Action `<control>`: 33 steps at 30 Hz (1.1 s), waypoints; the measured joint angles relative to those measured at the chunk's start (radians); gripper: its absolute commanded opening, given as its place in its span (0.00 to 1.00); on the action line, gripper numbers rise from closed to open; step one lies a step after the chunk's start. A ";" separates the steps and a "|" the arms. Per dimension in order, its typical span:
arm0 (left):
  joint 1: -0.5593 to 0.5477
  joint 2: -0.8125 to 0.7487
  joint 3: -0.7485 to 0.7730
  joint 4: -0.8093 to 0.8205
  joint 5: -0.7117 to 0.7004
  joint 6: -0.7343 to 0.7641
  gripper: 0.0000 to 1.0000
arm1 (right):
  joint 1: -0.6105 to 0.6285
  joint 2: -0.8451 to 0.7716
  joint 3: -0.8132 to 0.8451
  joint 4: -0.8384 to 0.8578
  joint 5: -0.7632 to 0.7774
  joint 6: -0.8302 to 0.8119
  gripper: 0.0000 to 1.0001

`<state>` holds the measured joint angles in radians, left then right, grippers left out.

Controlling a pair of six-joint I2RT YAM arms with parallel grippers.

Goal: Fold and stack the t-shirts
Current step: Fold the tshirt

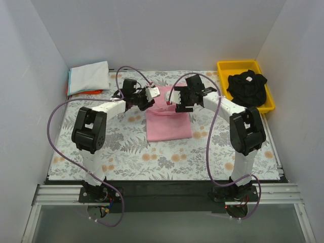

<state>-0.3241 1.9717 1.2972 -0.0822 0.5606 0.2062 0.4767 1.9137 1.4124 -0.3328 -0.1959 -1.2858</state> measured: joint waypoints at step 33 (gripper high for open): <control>-0.050 0.108 0.282 -0.311 0.032 -0.851 0.62 | -0.251 0.107 -0.030 -0.301 -0.497 1.055 0.47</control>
<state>-0.3744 2.0800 1.5795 -0.3931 0.5926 -0.6445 0.2256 2.0209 1.3827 -0.6334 -0.6926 -0.2306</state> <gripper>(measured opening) 0.611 0.495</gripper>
